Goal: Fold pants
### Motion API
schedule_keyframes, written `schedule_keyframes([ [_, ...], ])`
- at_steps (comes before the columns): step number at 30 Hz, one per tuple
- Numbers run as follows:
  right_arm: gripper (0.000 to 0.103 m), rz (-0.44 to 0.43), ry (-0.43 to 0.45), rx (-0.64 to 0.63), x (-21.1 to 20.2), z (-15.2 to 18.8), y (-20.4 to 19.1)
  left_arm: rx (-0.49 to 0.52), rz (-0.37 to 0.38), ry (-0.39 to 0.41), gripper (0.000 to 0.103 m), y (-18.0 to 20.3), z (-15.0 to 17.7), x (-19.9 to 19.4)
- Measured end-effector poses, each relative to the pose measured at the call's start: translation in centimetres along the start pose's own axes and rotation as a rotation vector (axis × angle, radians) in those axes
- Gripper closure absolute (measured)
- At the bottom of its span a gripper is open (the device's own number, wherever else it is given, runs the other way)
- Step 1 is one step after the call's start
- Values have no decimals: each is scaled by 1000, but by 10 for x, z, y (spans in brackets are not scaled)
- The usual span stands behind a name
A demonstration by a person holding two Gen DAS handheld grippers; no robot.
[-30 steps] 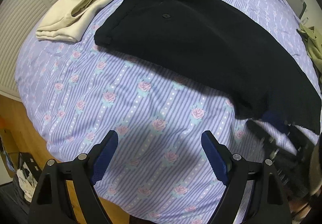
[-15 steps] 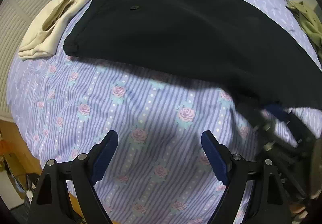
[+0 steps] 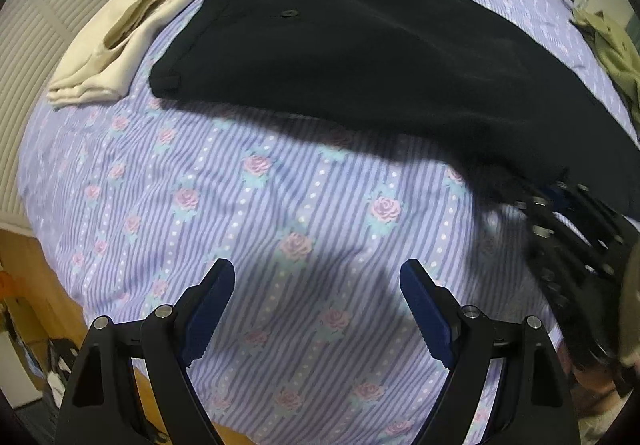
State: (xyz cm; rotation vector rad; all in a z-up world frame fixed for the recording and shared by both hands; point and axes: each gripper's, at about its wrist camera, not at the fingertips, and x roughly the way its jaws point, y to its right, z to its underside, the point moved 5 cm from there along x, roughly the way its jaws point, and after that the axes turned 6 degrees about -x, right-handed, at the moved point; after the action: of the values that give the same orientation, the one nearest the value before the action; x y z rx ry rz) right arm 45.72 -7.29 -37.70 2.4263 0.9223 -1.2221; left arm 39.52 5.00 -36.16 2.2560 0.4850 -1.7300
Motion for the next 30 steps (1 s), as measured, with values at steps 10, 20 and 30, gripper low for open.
schedule_keyframes([
  [10,98,-18,-202,28,22,31,-5,-93,-12,-40,18,-26,6,-7],
  [20,40,58,-115,209,-104,23,32,53,58,28,18,16,-11,-64],
  [30,40,282,21,387,-214,35,192,291,174,172,14,177,-31,-115],
])
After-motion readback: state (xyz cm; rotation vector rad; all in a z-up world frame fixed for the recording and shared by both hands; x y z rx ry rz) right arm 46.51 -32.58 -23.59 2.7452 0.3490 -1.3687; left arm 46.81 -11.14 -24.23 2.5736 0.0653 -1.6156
